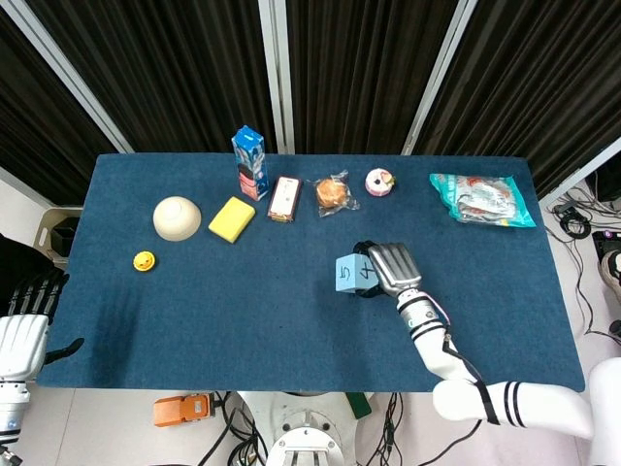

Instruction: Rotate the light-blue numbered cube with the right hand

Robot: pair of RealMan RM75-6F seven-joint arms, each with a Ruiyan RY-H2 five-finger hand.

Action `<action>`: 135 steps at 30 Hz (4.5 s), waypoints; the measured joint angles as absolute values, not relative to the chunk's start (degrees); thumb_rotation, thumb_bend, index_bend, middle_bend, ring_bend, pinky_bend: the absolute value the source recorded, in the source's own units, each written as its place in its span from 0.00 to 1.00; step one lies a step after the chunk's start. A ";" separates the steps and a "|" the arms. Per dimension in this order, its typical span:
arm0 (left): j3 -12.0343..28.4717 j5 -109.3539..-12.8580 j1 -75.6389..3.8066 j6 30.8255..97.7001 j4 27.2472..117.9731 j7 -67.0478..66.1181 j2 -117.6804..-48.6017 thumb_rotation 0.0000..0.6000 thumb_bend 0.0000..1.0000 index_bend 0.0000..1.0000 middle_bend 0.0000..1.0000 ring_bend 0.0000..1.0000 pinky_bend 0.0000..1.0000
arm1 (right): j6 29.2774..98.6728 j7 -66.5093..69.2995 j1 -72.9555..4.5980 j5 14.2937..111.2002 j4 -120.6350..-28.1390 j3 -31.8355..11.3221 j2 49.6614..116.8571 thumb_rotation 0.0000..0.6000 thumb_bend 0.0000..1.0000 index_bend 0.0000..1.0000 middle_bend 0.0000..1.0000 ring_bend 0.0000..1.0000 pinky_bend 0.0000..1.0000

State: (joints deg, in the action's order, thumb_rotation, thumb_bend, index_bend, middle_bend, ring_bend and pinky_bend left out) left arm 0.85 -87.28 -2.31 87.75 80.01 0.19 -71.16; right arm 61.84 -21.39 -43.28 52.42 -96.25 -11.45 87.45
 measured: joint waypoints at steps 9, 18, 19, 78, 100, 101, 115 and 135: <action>0.97 -87.73 -3.06 87.15 83.67 -2.64 -70.22 1.00 0.00 0.00 0.00 0.00 0.00 | 57.89 23.15 -38.05 74.77 -78.39 -7.26 86.47 1.00 0.21 0.50 0.50 0.93 1.00; 0.99 -87.71 -3.37 86.77 86.31 -5.05 -69.48 1.00 0.00 0.00 0.00 0.00 0.00 | 57.99 52.59 -36.46 89.46 -50.42 -1.30 92.69 1.00 0.22 0.44 0.50 0.89 0.98; 1.00 -87.71 -3.38 86.76 86.44 -5.19 -69.44 1.00 0.00 0.00 0.00 0.00 0.00 | 58.06 54.04 -36.41 90.35 -48.41 -0.70 93.46 1.00 0.22 0.41 0.50 0.87 0.96; 1.12 -86.49 -2.92 86.84 83.35 -3.77 -70.23 1.00 0.00 0.00 0.00 0.00 0.00 | 58.47 -43.78 -49.22 34.60 -94.71 -4.12 81.66 1.00 0.31 0.53 0.47 0.89 1.00; 1.22 -86.82 -3.63 86.05 84.54 -4.47 -70.57 1.00 0.00 0.00 0.00 0.00 0.00 | 59.70 29.10 -37.11 75.50 -71.06 -3.63 86.11 1.00 0.31 0.48 0.50 0.89 0.99; 1.24 -86.83 -3.66 86.05 84.84 -4.70 -70.44 1.00 0.00 0.00 0.00 0.00 0.00 | 59.84 33.76 -36.78 77.31 -66.94 -3.36 87.75 1.00 0.31 0.48 0.50 0.89 0.99; 1.37 -86.56 -3.95 85.70 85.91 -5.43 -69.97 1.00 0.00 0.00 0.00 0.00 0.00 | 61.63 60.03 -35.29 88.20 -41.61 -1.07 101.94 0.97 0.31 0.31 0.42 0.84 0.94; 1.50 -86.50 -4.14 85.70 85.25 -4.71 -69.98 1.00 0.00 0.00 0.00 0.00 0.00 | 59.36 41.63 -33.15 86.78 -55.34 -0.10 89.88 0.76 0.18 0.00 0.12 0.67 0.81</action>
State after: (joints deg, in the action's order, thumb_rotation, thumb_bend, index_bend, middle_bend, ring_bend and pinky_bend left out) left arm 1.50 -86.50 -4.14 85.70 85.25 -4.71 -69.98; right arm 59.36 41.63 -33.15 86.78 -55.34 -0.10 89.88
